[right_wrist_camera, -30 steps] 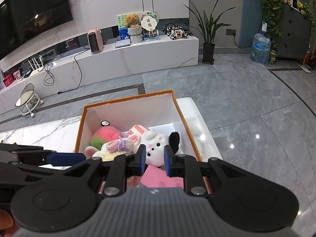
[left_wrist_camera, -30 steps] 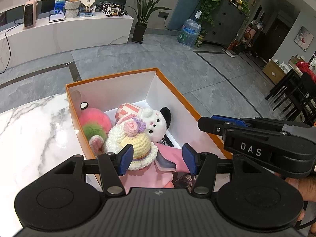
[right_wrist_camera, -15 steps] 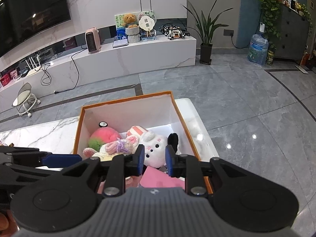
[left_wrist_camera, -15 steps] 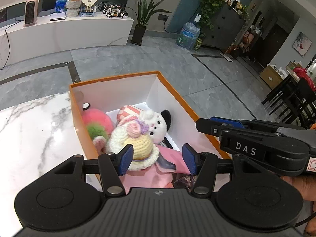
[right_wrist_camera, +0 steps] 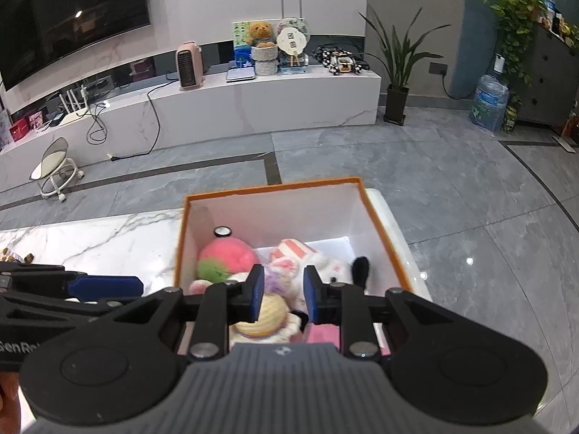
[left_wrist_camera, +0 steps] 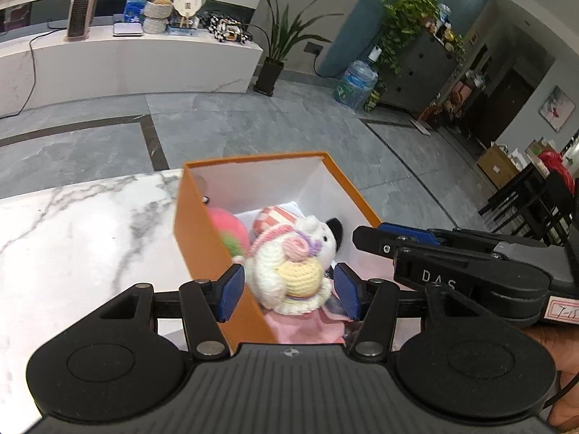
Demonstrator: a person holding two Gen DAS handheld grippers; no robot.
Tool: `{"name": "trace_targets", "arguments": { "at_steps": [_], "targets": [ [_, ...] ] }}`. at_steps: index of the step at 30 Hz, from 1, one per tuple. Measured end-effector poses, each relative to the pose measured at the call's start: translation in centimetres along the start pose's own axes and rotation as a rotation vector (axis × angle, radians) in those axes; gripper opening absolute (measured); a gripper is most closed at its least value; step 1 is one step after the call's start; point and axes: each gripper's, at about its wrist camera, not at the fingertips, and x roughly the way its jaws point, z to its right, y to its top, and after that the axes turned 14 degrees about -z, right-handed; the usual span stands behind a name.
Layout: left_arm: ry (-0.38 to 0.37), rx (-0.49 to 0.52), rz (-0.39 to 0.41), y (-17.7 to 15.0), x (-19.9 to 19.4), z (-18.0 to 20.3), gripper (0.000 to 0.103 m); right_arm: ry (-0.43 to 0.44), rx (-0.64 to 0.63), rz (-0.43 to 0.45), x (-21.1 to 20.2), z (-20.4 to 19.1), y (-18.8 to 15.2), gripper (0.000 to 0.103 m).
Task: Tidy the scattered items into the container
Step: 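Move both tools out of the orange box back toward the table items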
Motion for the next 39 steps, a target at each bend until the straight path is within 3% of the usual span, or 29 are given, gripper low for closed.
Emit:
{"name": "trace_targets", "arguments": {
  "at_steps": [16,25,29,35,38,39],
  "targets": [
    [0.1,-0.123,0.061,-2.1,-6.3,-9.6,0.064,0.019,-0.098,-0.006,0.8,-6.1,0.9,0.029],
    [0.184,-0.249,0.095,-6.4,-10.6,-17.8,0.068,0.046,-0.199,-0.035,1.5,-10.0,0.3,0.032],
    [0.202,-0.316,0.122,-7.9,-12.4,-21.0,0.069,0.053,-0.251,-0.081,2.6,-11.8,-0.5,0.038],
    [0.221,-0.384,0.168,-9.2,-14.8,-24.6,0.073,0.069,-0.369,-0.218,5.3,-14.7,-2.7,0.053],
    [0.242,-0.437,0.17,-9.7,-15.0,-26.7,0.073,0.043,-0.419,-0.292,7.4,-16.3,-4.1,0.058],
    [0.25,-0.458,0.168,-10.0,-14.9,-27.4,0.073,0.027,-0.43,-0.317,8.1,-16.8,-4.5,0.063]
  ]
}}
